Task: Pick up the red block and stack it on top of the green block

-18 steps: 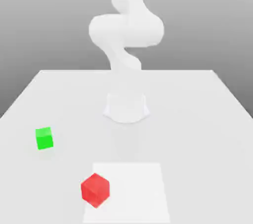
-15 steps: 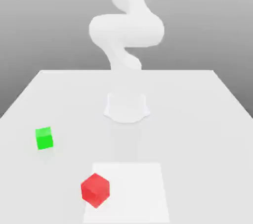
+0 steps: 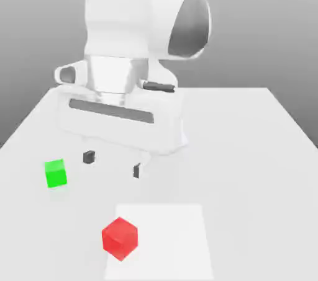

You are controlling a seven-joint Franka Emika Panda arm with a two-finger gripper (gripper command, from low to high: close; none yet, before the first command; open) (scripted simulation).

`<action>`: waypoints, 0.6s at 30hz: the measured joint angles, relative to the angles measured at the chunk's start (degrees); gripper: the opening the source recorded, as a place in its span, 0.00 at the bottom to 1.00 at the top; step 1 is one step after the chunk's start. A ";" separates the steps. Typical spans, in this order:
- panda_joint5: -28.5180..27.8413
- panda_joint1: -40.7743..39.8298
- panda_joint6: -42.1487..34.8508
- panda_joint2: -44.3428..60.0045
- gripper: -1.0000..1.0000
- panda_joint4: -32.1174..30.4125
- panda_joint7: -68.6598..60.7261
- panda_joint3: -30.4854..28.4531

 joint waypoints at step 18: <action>1.68 -0.71 13.02 19.30 0.00 -1.89 3.82 -0.68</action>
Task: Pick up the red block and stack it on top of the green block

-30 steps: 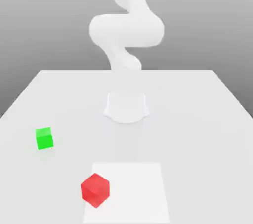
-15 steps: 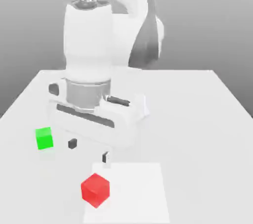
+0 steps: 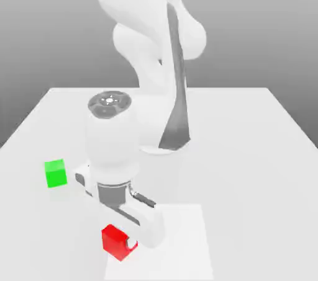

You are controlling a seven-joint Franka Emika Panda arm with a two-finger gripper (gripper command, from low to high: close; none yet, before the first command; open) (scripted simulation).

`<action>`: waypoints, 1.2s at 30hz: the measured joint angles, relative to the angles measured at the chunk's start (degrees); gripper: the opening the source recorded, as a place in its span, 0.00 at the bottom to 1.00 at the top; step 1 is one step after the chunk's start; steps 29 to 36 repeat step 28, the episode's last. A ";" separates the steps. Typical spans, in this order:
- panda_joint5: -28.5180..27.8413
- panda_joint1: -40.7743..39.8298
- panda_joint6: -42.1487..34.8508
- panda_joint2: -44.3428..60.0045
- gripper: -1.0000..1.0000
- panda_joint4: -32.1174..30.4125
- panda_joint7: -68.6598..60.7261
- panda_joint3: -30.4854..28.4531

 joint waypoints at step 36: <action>2.66 -25.80 2.49 -15.97 1.00 -18.51 -3.81 -17.28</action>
